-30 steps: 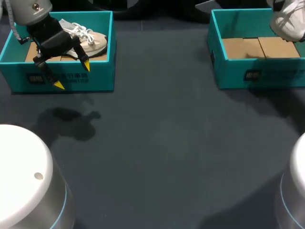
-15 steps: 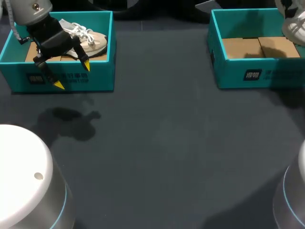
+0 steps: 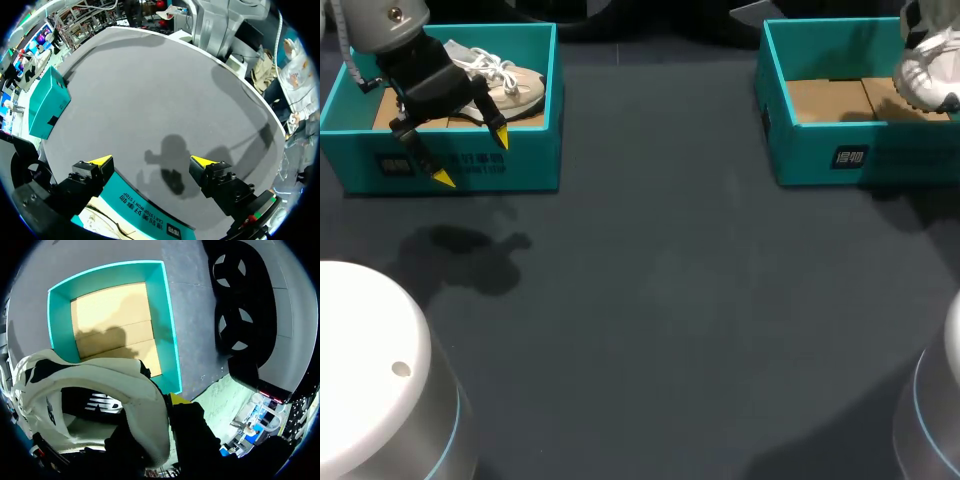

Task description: Take the shoe out of the shoebox, open the shoe tongue, remove and reinsert the insole, then place the shoe into the shoebox

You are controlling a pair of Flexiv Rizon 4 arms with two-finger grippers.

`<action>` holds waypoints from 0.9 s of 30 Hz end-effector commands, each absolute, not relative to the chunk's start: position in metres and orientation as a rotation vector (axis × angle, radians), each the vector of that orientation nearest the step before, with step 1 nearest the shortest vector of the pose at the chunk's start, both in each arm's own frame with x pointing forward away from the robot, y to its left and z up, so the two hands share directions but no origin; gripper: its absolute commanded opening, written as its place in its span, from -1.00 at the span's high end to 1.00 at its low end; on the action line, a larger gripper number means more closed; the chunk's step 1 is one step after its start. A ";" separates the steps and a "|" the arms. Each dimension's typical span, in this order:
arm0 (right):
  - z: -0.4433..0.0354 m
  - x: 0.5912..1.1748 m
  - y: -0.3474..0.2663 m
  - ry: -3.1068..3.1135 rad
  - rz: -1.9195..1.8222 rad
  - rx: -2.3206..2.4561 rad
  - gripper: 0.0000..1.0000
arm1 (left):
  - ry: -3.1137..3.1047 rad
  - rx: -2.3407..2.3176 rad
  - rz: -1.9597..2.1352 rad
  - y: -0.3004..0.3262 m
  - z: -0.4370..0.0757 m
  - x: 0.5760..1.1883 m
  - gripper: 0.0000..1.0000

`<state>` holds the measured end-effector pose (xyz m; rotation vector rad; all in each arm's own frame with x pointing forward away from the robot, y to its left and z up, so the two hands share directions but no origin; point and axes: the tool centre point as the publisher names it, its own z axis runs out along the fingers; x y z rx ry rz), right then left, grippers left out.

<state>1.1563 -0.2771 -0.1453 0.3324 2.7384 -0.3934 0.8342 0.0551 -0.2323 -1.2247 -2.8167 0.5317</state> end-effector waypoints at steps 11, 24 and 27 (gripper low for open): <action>-0.153 1.142 -0.285 2.671 -0.431 0.565 1.00 | -2.818 -1.226 0.528 0.056 -0.233 0.834 -1.00; -0.165 1.129 -0.306 2.455 -0.458 1.180 1.00 | -2.818 -1.226 0.528 0.056 -0.233 0.834 -1.00; -0.164 1.122 -0.308 2.372 -0.484 1.246 1.00 | -2.818 -1.226 0.528 0.056 -0.233 0.834 -1.00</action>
